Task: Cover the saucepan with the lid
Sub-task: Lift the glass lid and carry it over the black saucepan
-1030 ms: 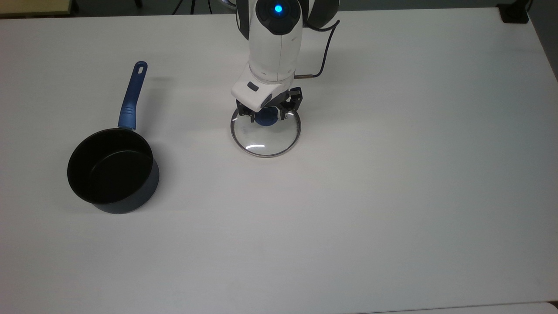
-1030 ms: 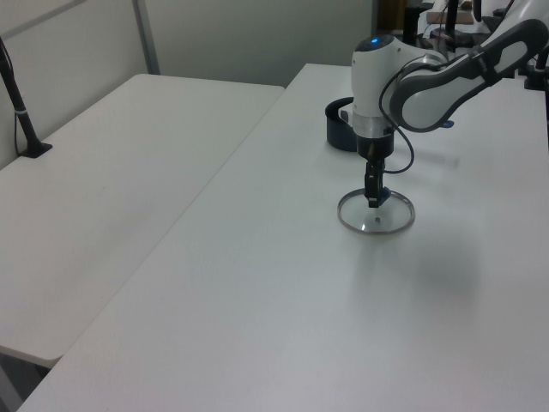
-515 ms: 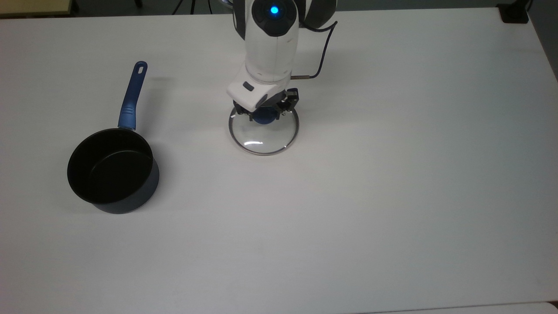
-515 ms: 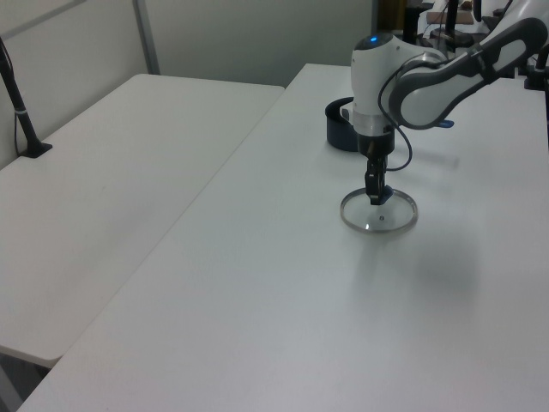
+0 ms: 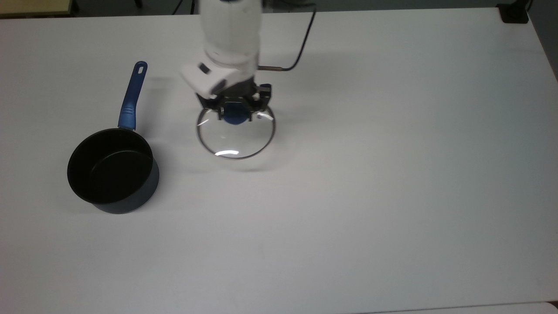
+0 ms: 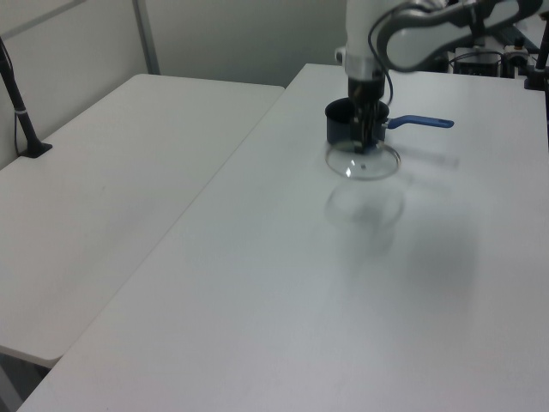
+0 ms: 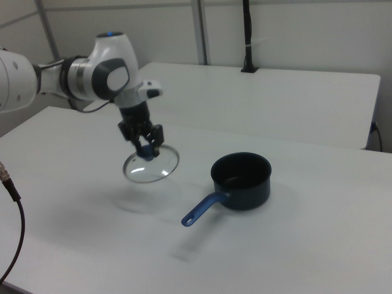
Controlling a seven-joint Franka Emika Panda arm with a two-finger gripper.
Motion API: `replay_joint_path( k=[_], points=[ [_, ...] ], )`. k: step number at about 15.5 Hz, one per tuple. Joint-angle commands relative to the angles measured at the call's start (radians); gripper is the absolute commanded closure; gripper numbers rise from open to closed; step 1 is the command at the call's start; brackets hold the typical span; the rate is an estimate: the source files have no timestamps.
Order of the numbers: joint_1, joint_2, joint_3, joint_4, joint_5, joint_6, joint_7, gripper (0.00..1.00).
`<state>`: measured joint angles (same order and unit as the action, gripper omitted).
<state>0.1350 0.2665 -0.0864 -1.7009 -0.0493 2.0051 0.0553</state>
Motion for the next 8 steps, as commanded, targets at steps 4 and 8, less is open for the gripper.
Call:
replay_joint_path(
  k=[4, 8],
  points=[
    [-0.116, -0.003, -0.006, 0.142, 0.000, -0.039, -0.083, 0.45],
    [-0.201, 0.029, -0.006, 0.182, 0.002, -0.023, -0.135, 0.45]
  ],
)
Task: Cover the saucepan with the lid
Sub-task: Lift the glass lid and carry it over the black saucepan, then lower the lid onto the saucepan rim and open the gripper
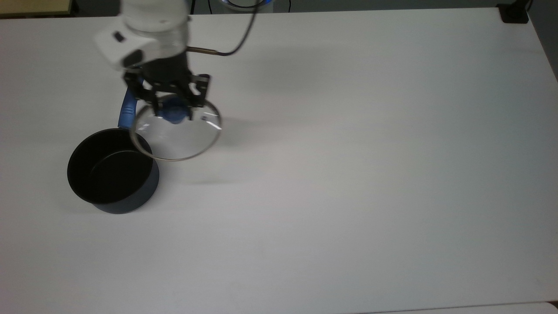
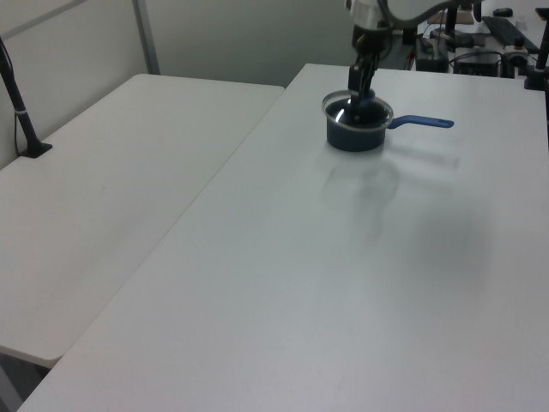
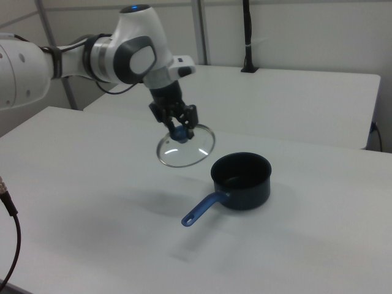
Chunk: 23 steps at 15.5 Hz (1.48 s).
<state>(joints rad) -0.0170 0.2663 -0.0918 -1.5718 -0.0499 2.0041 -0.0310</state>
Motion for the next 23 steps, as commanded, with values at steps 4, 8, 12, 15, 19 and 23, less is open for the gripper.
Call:
replay_joint_path(
  k=[4, 8, 12, 15, 19, 23],
  points=[
    [-0.101, 0.128, -0.002, 0.147, 0.002, -0.018, -0.060, 0.45],
    [-0.147, 0.177, -0.002, 0.188, 0.004, 0.103, -0.058, 0.45],
    [-0.178, 0.215, -0.002, 0.187, 0.002, 0.183, -0.061, 0.44],
    [-0.178, 0.215, 0.000, 0.179, 0.002, 0.182, -0.061, 0.44],
    [-0.176, 0.215, 0.001, 0.179, 0.004, 0.171, -0.058, 0.44],
    [-0.172, 0.215, 0.003, 0.164, 0.001, 0.156, -0.060, 0.44]
  ],
)
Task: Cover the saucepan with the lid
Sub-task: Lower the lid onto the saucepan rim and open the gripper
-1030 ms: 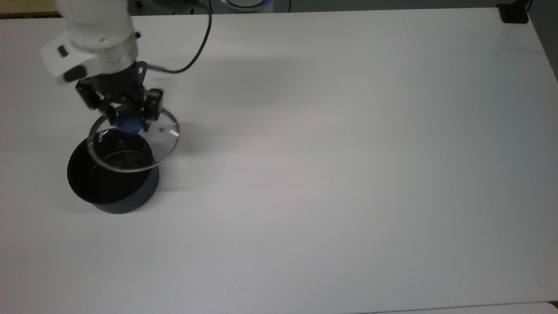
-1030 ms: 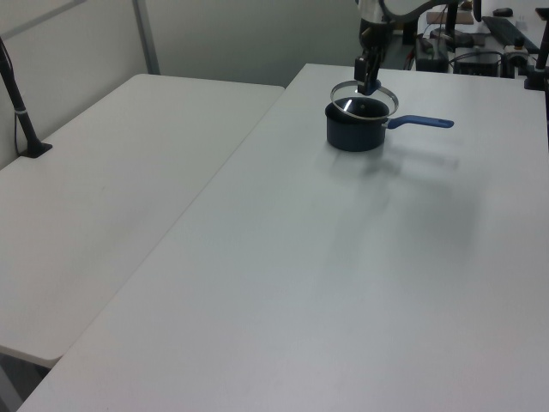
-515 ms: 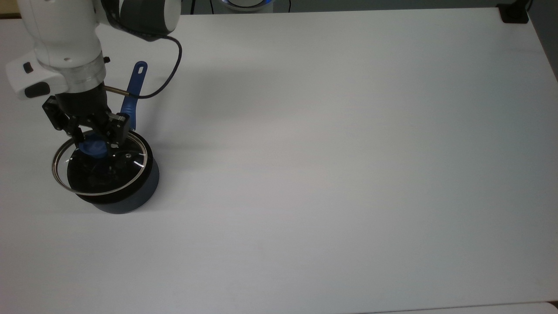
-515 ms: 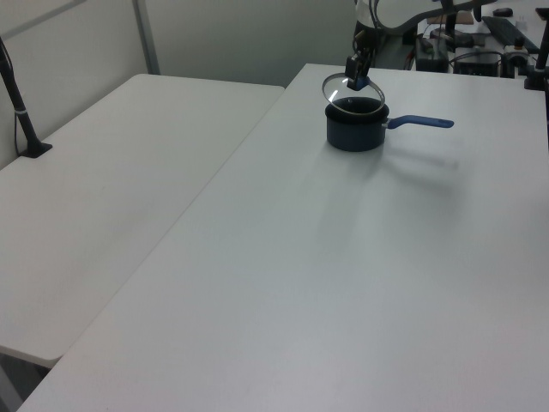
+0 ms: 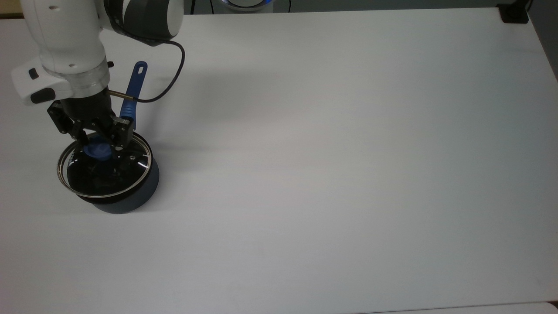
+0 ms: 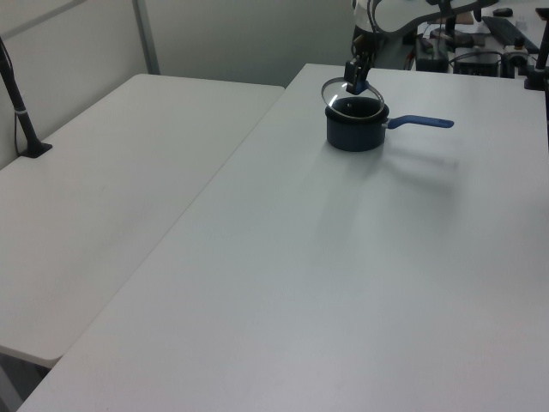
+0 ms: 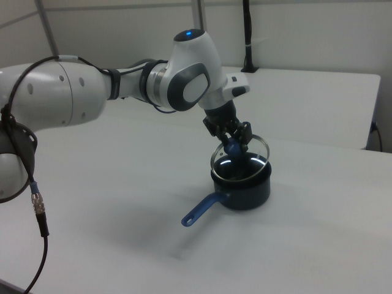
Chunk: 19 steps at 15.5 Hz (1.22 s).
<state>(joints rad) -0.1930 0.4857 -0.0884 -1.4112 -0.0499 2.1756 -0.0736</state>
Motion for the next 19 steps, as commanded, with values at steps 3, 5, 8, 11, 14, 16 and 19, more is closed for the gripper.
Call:
replay_joint_path(
  k=[3, 5, 8, 11, 14, 16, 19],
  points=[
    [0.000, -0.006, -0.001, 0.001, 0.002, -0.033, -0.018, 0.44],
    [0.000, -0.006, -0.001, 0.001, 0.002, -0.033, -0.018, 0.44],
    [0.000, -0.006, -0.001, 0.001, 0.002, -0.033, -0.018, 0.43],
    [0.000, -0.006, -0.001, 0.001, 0.002, -0.033, -0.018, 0.43],
    [0.000, -0.006, -0.001, 0.001, 0.004, -0.033, -0.018, 0.43],
    [0.000, -0.006, -0.001, 0.000, 0.005, -0.039, -0.017, 0.43],
    [0.000, -0.006, -0.001, 0.000, 0.007, -0.062, -0.017, 0.43]
  ],
)
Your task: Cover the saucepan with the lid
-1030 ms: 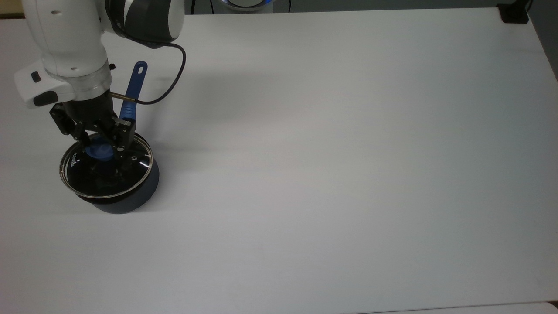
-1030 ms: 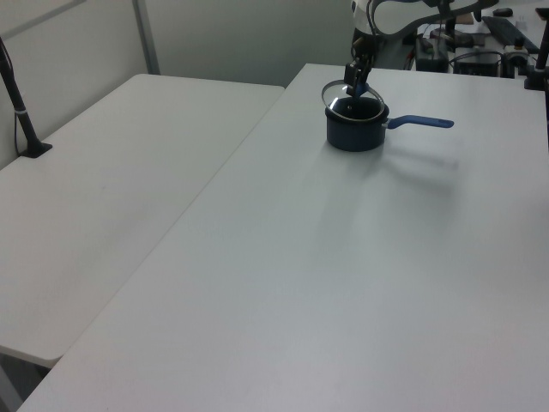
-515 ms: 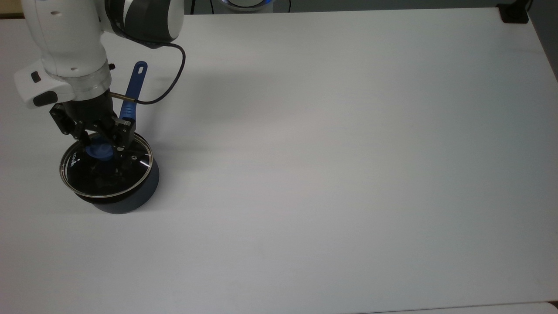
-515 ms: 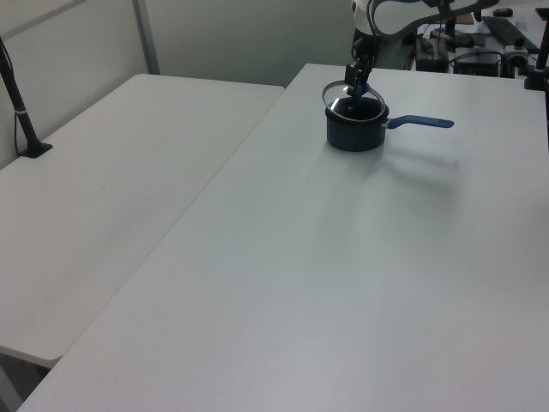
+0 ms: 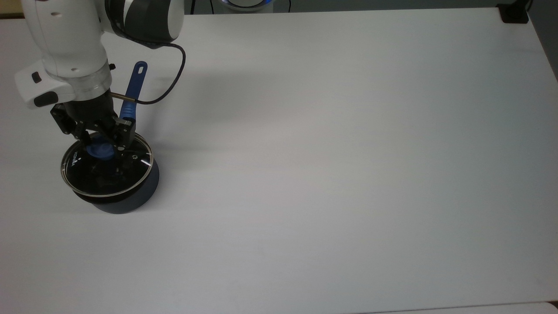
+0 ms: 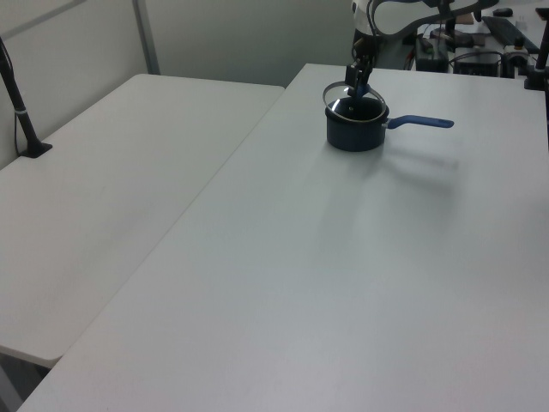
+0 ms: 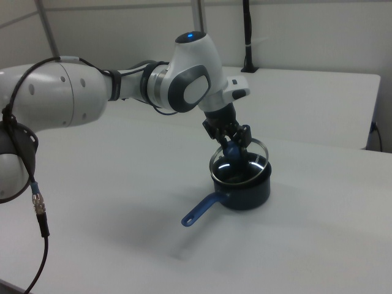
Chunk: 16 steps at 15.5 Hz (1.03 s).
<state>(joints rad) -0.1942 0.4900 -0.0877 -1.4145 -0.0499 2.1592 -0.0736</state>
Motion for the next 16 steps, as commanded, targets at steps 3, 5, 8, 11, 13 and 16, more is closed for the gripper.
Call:
replay_joint_path(
  k=[3, 5, 8, 11, 13, 16],
  points=[
    [0.002, -0.010, 0.002, 0.000, 0.007, -0.048, -0.017, 0.43],
    [0.002, -0.008, 0.002, -0.007, 0.007, -0.042, -0.017, 0.43],
    [0.002, 0.004, 0.002, -0.008, 0.005, -0.036, -0.015, 0.30],
    [0.004, 0.013, 0.002, -0.007, 0.005, -0.030, -0.009, 0.04],
    [0.004, 0.009, 0.002, -0.006, 0.012, -0.030, -0.008, 0.00],
    [0.010, -0.004, 0.005, -0.004, 0.004, -0.041, -0.008, 0.00]
  ],
)
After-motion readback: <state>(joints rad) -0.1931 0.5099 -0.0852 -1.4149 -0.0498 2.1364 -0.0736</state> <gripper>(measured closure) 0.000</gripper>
